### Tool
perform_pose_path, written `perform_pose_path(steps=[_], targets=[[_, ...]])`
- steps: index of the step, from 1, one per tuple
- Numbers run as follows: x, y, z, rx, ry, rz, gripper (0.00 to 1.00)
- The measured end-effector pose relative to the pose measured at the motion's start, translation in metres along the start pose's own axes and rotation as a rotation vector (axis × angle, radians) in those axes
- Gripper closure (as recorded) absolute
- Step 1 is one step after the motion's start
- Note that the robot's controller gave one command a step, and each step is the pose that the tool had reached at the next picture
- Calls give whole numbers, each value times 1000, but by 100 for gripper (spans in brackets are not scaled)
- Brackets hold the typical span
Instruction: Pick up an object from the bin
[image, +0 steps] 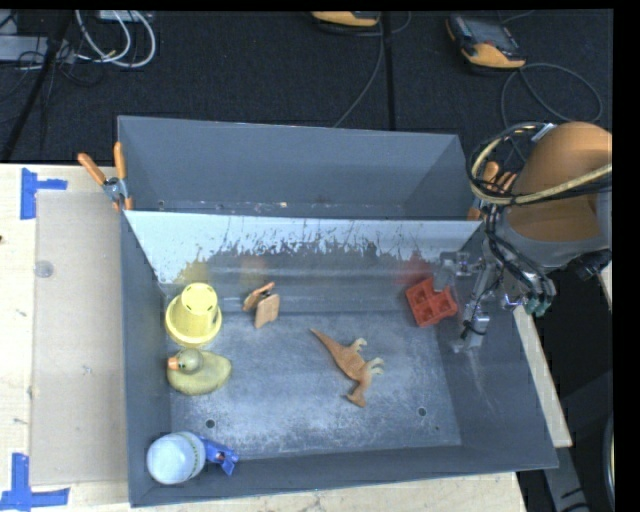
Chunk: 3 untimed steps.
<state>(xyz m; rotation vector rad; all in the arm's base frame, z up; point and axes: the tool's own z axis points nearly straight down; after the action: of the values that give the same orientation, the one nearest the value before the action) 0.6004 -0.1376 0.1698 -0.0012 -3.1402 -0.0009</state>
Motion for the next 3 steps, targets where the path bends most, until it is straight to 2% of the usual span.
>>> perform_pose_path(steps=[1, 2, 3], targets=[[47, 22, -23, -3, 13, -16, 0], [4, 78, 73, -2, 3, 32, 100], [3, 77, 72, 0, 0, 30, 0]])
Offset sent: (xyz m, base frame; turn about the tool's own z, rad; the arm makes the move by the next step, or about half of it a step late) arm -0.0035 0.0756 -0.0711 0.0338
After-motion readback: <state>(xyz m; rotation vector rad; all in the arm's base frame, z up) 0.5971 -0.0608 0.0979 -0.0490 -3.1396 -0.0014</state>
